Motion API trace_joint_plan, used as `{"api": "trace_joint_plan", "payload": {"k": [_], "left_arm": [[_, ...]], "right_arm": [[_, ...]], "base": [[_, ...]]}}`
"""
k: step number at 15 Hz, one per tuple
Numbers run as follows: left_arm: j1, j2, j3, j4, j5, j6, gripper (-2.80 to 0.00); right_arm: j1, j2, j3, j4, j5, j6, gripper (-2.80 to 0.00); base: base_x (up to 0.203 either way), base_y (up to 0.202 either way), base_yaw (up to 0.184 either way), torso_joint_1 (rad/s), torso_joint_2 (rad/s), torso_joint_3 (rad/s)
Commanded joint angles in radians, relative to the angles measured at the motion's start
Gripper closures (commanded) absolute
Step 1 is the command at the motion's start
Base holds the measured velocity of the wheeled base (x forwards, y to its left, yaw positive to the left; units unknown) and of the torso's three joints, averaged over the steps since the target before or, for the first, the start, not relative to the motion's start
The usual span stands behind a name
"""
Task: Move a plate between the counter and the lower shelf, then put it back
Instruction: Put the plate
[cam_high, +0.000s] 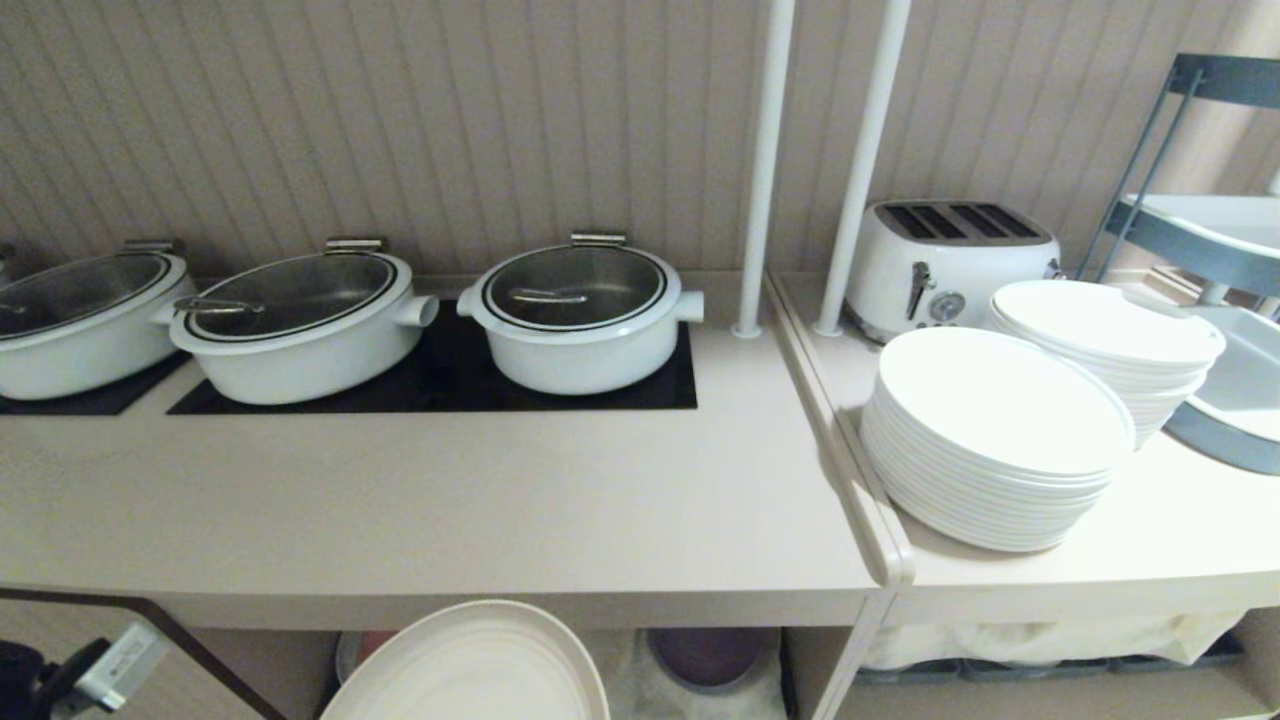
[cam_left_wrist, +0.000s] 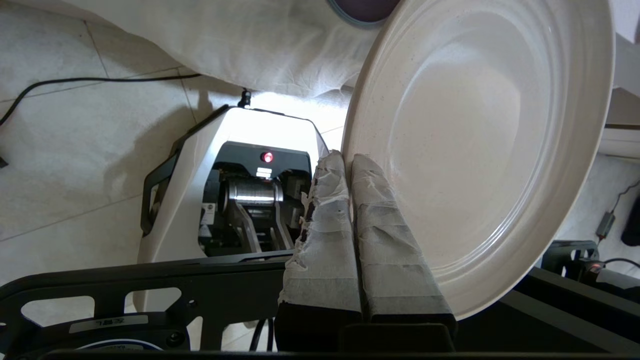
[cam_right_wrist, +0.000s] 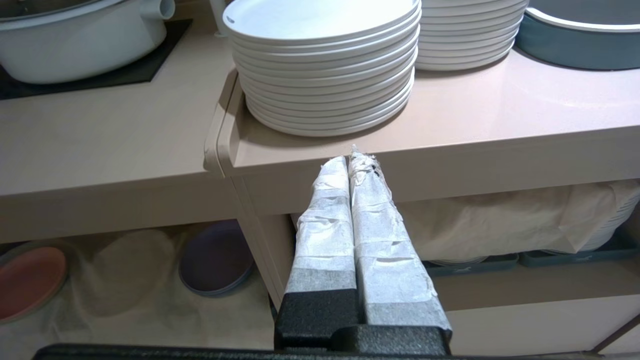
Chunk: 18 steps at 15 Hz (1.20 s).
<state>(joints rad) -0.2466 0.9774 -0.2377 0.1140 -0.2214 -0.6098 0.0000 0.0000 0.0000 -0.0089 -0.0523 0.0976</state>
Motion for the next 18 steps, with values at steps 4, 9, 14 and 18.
{"api": "trace_joint_plan", "payload": {"k": [4, 9, 14, 18], "left_arm": [[0.0, 0.001, -0.002, 0.001, -0.001, -0.004, 0.0], [0.0, 0.001, -0.002, 0.001, -0.001, -0.004, 0.0], [0.0, 0.003, -0.003, -0.002, -0.006, -0.004, 0.0], [0.0, 0.029, -0.018, -0.005, -0.006, -0.005, 0.0]], "right_arm": [[0.0, 0.0, 0.0, 0.0, 0.0, 0.001, 0.0], [0.0, 0.0, 0.0, 0.001, -0.001, 0.001, 0.0], [0.0, 0.0, 0.0, 0.001, -0.001, 0.002, 0.0], [0.0, 0.0, 0.0, 0.001, -0.001, 0.002, 0.0]], "base": [[0.0, 0.0, 0.0, 0.104, -0.23, -0.11], [0.0, 0.0, 0.0, 0.0, 0.0, 0.0], [0.0, 0.0, 0.0, 0.0, 0.0, 0.0], [0.0, 0.0, 0.0, 0.0, 0.0, 0.0]]}}
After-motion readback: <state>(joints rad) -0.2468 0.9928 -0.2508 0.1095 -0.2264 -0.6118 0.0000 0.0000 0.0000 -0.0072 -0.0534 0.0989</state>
